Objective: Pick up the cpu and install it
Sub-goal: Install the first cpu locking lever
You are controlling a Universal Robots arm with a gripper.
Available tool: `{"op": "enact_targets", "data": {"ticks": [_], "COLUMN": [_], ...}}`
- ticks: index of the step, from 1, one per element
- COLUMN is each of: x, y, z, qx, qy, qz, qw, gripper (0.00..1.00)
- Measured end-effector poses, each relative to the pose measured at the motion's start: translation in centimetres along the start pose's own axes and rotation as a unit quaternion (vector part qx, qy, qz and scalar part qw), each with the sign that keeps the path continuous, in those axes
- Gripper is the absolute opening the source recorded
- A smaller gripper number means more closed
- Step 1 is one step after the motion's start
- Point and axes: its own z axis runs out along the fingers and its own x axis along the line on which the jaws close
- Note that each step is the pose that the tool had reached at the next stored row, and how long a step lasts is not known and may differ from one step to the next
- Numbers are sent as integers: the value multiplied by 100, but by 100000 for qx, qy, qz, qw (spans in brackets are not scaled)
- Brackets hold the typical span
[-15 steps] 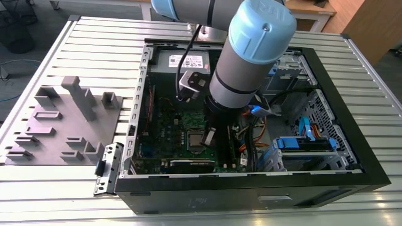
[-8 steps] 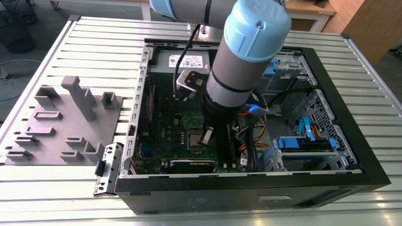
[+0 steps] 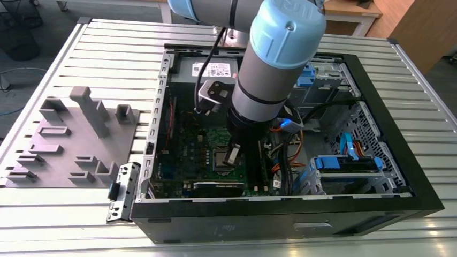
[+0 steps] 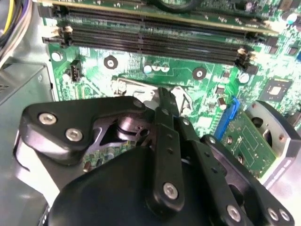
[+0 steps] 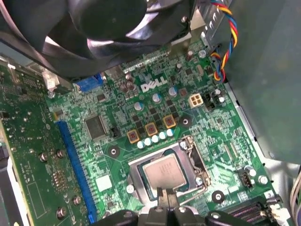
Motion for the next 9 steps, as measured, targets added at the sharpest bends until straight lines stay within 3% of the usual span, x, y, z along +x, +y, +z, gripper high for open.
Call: {"op": "enact_targets", "data": {"ticks": [3,5,7,9], "x": [-1,-2,-3,-6], "y": [0,-2,-7,-14], "z": [5,8,8,7], "qx": [24,100,318,630], "qy": [21,199,725,1436], "qz": [6,28,98,169], "qw": [100000,100000,99997,99988], "gripper": [11,11,11,11]}}
